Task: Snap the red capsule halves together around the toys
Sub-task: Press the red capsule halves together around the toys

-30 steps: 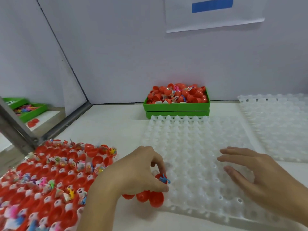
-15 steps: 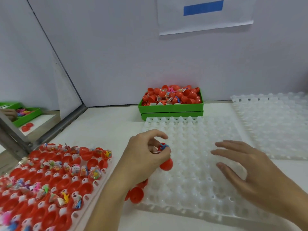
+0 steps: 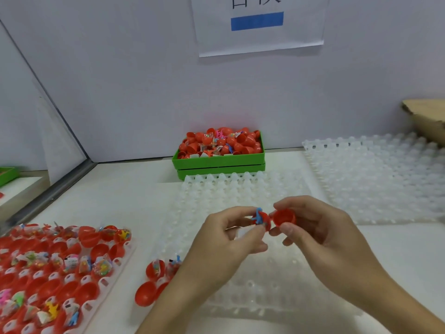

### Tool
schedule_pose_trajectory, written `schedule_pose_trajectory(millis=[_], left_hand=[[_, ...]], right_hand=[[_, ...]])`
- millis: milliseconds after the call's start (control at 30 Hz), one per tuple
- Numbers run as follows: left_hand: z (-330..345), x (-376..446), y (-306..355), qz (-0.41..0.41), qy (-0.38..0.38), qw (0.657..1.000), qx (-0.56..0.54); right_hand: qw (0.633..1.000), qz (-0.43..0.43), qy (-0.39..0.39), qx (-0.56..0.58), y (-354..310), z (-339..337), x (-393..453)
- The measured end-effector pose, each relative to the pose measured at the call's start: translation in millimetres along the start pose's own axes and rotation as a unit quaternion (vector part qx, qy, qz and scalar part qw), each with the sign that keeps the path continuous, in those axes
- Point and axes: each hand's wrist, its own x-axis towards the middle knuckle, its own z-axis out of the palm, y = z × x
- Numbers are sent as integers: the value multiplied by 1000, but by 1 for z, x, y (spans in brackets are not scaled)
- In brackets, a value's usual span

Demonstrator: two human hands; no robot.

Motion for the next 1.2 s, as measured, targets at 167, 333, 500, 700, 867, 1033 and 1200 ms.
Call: schedule_pose_trajectory(millis=[167,333,500,700,867,1033,1200], left_hand=[[1,1,-4,37,20,996,81],[0,2,-7,28,36,993,112],[-4,3,-8,-21,43,997,63],[-7,1,-3,-35,63,997,6],[-6,2,-2,26,94,994,43],[-7,2,-1,71,118,989,50],[-3,2,1,77,121,988,58]], right_hand=[[998,53,2,38,-1,-10,4],[995,88,5,35,3,-9,5],[992,116,31,46,8,-10,7],[990,131,35,35,11,-11,7],[990,133,29,28,10,-11,7],[990,132,29,29,9,-10,7],[990,133,30,34,8,-10,6]])
